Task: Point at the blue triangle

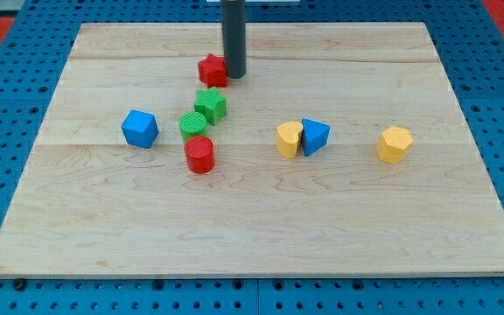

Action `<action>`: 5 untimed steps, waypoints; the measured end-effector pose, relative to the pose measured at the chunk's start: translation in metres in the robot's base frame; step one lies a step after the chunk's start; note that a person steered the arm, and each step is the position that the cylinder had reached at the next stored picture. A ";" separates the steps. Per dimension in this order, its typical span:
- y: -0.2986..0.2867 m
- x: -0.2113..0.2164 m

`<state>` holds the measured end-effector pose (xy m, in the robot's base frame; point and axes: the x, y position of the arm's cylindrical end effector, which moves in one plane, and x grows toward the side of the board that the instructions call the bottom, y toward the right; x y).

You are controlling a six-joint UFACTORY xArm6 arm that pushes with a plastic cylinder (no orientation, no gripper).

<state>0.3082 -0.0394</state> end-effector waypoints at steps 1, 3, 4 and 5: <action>0.005 -0.001; 0.105 -0.002; 0.179 0.011; 0.199 0.011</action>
<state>0.3195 0.1594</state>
